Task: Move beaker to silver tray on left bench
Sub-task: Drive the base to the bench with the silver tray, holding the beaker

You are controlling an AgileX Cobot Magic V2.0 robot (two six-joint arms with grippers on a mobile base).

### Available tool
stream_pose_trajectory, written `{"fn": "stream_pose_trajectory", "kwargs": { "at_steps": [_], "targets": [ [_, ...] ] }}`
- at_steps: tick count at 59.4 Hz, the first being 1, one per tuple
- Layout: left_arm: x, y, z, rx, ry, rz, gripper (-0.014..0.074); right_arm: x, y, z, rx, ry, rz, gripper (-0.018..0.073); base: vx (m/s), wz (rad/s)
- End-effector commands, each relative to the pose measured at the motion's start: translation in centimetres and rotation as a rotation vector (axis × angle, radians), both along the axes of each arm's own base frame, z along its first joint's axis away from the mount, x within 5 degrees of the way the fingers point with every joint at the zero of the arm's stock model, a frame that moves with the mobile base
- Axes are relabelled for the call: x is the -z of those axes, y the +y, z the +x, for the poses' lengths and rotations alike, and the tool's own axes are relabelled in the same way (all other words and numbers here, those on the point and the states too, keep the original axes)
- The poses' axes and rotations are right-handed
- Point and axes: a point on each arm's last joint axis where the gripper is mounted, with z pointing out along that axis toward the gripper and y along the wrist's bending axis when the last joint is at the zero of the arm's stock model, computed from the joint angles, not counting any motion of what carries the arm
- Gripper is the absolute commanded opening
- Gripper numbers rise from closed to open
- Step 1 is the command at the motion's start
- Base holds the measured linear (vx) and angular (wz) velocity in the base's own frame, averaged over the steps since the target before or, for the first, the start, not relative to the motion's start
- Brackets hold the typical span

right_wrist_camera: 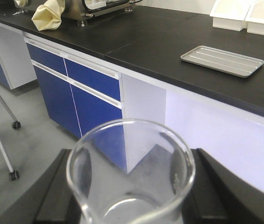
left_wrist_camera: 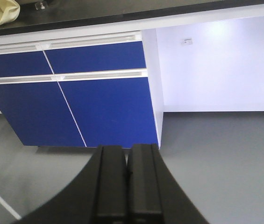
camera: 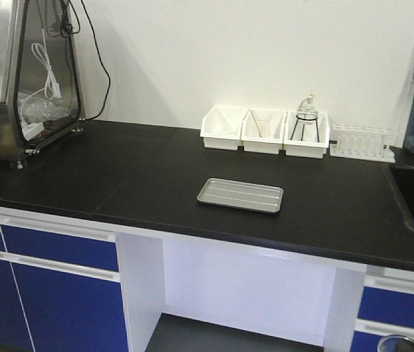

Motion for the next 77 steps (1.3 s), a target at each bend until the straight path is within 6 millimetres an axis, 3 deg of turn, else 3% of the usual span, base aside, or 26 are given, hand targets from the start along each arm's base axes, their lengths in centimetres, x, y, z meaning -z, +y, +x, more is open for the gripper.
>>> {"fn": "stream_pose_trajectory", "kwargs": {
  "at_steps": [1,77],
  "targets": [
    [-0.09,-0.12,0.2,0.012,-0.07,-0.008,0.0001,-1.74,0.21,0.11,-0.017,-0.098,0.045,-0.0011,0.28,0.1],
    [-0.09,-0.12,0.2,0.012,-0.07,-0.008,0.0001,-1.74,0.21,0.11,-0.017,-0.098,0.045,-0.0011,0.34,-0.07]
  ]
}}
